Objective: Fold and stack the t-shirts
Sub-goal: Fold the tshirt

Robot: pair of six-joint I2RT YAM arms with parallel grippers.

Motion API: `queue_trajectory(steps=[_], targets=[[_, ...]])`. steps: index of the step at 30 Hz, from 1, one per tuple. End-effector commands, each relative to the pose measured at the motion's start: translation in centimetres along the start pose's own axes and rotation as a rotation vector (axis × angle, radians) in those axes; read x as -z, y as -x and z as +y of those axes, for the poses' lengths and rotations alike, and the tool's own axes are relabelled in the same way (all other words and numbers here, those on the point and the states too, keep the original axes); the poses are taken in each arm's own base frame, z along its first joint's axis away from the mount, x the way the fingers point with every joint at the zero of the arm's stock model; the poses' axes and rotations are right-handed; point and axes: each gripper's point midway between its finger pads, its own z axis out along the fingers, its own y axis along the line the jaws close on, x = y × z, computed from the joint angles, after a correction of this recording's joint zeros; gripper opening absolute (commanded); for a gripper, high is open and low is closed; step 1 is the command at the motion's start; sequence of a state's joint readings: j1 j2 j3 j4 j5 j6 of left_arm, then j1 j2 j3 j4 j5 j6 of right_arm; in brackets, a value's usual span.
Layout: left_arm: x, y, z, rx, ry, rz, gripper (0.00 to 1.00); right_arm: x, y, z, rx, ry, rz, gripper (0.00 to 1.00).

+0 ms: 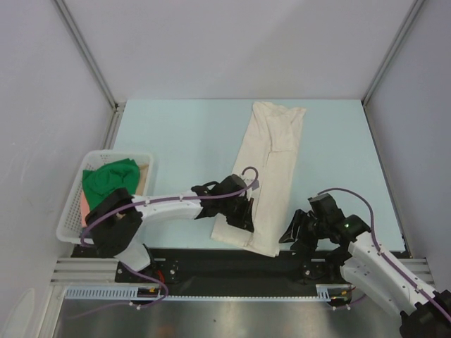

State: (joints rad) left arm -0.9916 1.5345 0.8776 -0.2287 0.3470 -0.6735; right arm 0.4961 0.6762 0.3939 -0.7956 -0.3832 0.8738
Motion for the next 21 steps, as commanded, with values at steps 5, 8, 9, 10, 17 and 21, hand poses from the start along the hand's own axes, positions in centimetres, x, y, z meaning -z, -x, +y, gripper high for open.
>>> queue_trajectory(steps=[5,8,9,10,17,21], targets=[[-2.5,-0.8,-0.6,-0.004,-0.054,0.059,0.0,0.2,-0.7,-0.7,-0.027,0.028,0.01,0.56],[-2.7,-1.1,-1.1,-0.019,-0.092,0.06,0.0,-0.2,-0.9,-0.8,-0.038,0.038,0.021,0.55],[-2.6,-0.9,-1.3,-0.026,-0.096,0.049,0.0,-0.3,-1.0,-0.8,-0.042,0.04,0.026,0.55],[-2.6,-0.8,-1.7,-0.034,-0.106,0.044,0.0,-0.5,-1.0,-0.9,-0.044,0.042,0.028,0.55],[-3.7,-0.5,-1.6,-0.016,-0.05,0.072,0.0,-1.1,-0.9,-0.9,-0.035,0.035,0.049,0.54],[-4.6,-2.5,0.7,0.02,0.014,0.138,0.0,-1.6,-0.7,-0.5,-0.031,0.055,0.061,0.54]])
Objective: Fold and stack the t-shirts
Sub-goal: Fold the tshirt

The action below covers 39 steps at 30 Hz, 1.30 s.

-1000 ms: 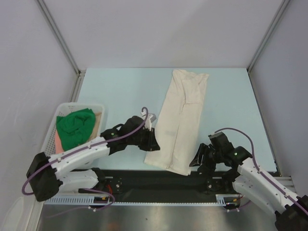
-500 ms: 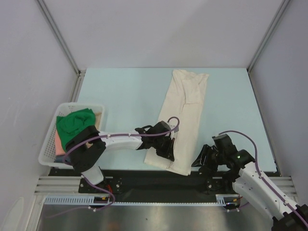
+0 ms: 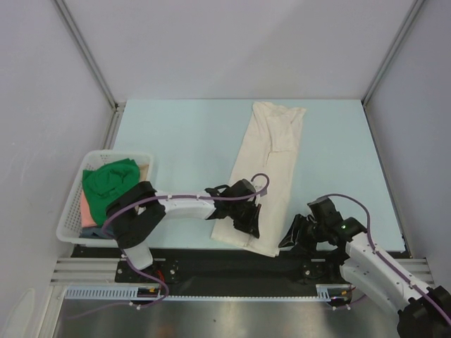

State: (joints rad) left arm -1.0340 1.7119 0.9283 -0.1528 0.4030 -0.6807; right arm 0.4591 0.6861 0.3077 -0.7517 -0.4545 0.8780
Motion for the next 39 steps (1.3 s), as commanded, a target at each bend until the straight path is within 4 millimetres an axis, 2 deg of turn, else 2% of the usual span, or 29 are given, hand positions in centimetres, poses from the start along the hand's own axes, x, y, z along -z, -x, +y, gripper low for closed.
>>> queue_trajectory(steps=[1,2,3,8,9,12,15,17,19,20,21,23,25,26,30,31,34,36,37,39], targets=[[-0.7,-1.5,1.4,0.033,0.045,0.047,0.0,-0.4,0.5,1.3,0.034,0.068,0.001,0.54],[-0.8,-2.5,2.4,0.043,0.065,0.058,0.0,-0.7,0.4,1.1,0.024,0.059,0.014,0.54],[-0.6,-2.5,2.4,0.039,0.058,0.043,0.0,-1.1,0.2,0.8,0.018,0.057,0.027,0.54],[-1.1,-5.2,5.0,0.055,0.091,0.081,0.0,-2.3,-0.2,0.6,0.01,0.098,0.056,0.57],[-1.3,-5.1,4.8,0.058,0.072,0.07,0.0,-2.8,-0.6,-0.2,-0.011,0.089,0.072,0.57],[-1.2,-5.8,5.0,0.068,0.063,0.073,0.0,-3.6,-1.0,-0.3,-0.016,0.122,0.096,0.59],[0.0,-5.0,4.1,0.049,0.054,0.029,0.01,-4.2,-1.2,-0.4,-0.009,0.147,0.102,0.59],[1.1,-4.0,2.9,0.024,0.04,-0.006,0.04,-4.4,-1.3,-0.6,-0.009,0.153,0.108,0.59],[2.0,-3.6,2.7,0.018,0.06,-0.017,0.07,-4.6,-1.4,-0.8,-0.014,0.151,0.111,0.58],[2.9,-2.7,1.7,0.001,0.048,-0.048,0.09,-4.7,-1.5,-0.9,-0.018,0.147,0.118,0.58],[3.5,-2.8,1.5,0.0,0.054,-0.045,0.13,-4.7,-1.6,-0.9,-0.017,0.144,0.124,0.57],[5.2,-1.5,-0.3,-0.029,0.019,-0.1,0.24,-4.7,-1.9,-1.0,-0.016,0.135,0.141,0.57],[6.4,-1.1,-0.8,-0.041,0.021,-0.117,0.32,-4.8,-2.0,-1.0,-0.01,0.129,0.14,0.57],[7.0,-0.4,-1.0,-0.061,0.035,-0.141,0.34,-4.8,-2.2,-1.0,-0.01,0.128,0.145,0.56],[9.0,-1.0,2.3,-0.039,0.141,-0.13,0.37,-5.0,-2.2,-1.2,-0.018,0.114,0.138,0.54],[9.5,-0.7,3.7,-0.011,0.168,-0.141,0.39,-5.1,-2.2,-1.2,-0.021,0.114,0.137,0.53],[10.6,-2.1,8.9,0.053,0.283,-0.117,0.4,-5.3,-2.3,-1.3,-0.042,0.117,0.129,0.49],[11.3,-2.5,11.0,0.06,0.322,-0.112,0.43,-5.3,-2.2,-1.1,-0.04,0.128,0.114,0.48],[11.5,-2.4,11.5,0.087,0.321,-0.127,0.47,-5.3,-2.2,-1.2,-0.049,0.127,0.11,0.48],[11.3,-1.7,11.0,0.089,0.289,-0.136,0.48,-5.3,-2.3,-1.4,-0.053,0.126,0.108,0.47]])
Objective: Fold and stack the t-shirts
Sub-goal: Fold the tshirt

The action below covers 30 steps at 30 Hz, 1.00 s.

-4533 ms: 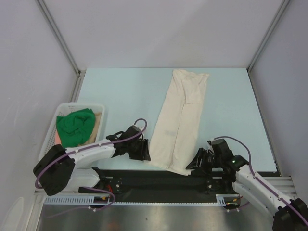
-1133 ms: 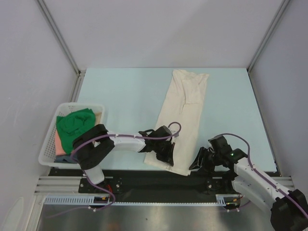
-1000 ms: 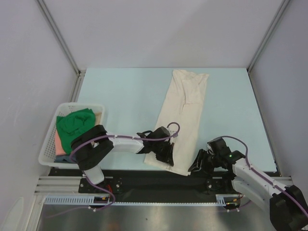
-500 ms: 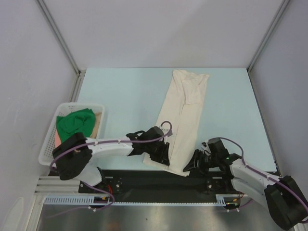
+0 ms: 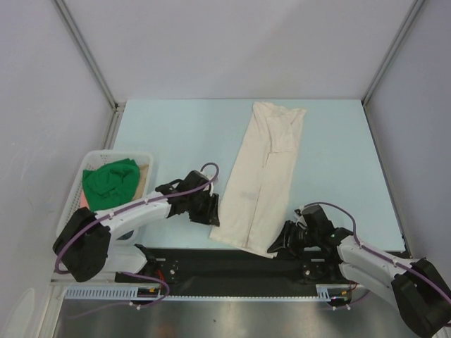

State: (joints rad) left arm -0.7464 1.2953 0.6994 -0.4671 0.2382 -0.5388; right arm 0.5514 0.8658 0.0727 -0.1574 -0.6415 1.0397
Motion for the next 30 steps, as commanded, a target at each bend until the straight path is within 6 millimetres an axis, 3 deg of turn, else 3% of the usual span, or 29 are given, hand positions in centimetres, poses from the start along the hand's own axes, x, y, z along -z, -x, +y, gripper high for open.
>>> queue_trajectory(steps=[1,5,12,14,21,24,27,28,30], targets=[[0.5,0.0,0.9,-0.024,0.021,0.008,0.49,-0.4,-0.2,-3.0,-0.06,-0.089,-0.035,0.47],[-0.6,-1.2,2.3,0.08,0.06,0.058,0.5,-0.2,-0.2,-3.1,-0.064,-0.084,-0.046,0.46],[-1.8,-2.7,3.3,0.105,0.068,0.098,0.52,-0.2,-0.2,-2.7,-0.059,-0.059,-0.054,0.45],[-2.3,-3.4,3.0,0.12,0.032,0.126,0.47,-0.4,-0.6,-3.7,-0.079,-0.078,-0.043,0.45],[-3.3,-5.3,2.5,0.173,-0.04,0.171,0.35,-0.4,-0.6,-3.8,-0.069,-0.089,-0.035,0.43],[-3.4,-5.6,2.8,0.182,-0.022,0.191,0.22,-0.5,-0.4,-3.8,-0.074,-0.083,-0.045,0.4],[-3.4,-5.3,2.7,0.179,-0.015,0.188,0.09,-0.6,-0.2,-3.4,-0.076,-0.062,-0.051,0.29],[-3.2,-5.2,2.7,0.179,-0.014,0.184,0.01,-0.6,-0.2,-3.2,-0.071,-0.055,-0.053,0.18],[-2.6,-4.2,2.0,0.174,-0.024,0.162,0.0,-0.5,0.4,-2.1,-0.058,-0.032,-0.072,0.0]])
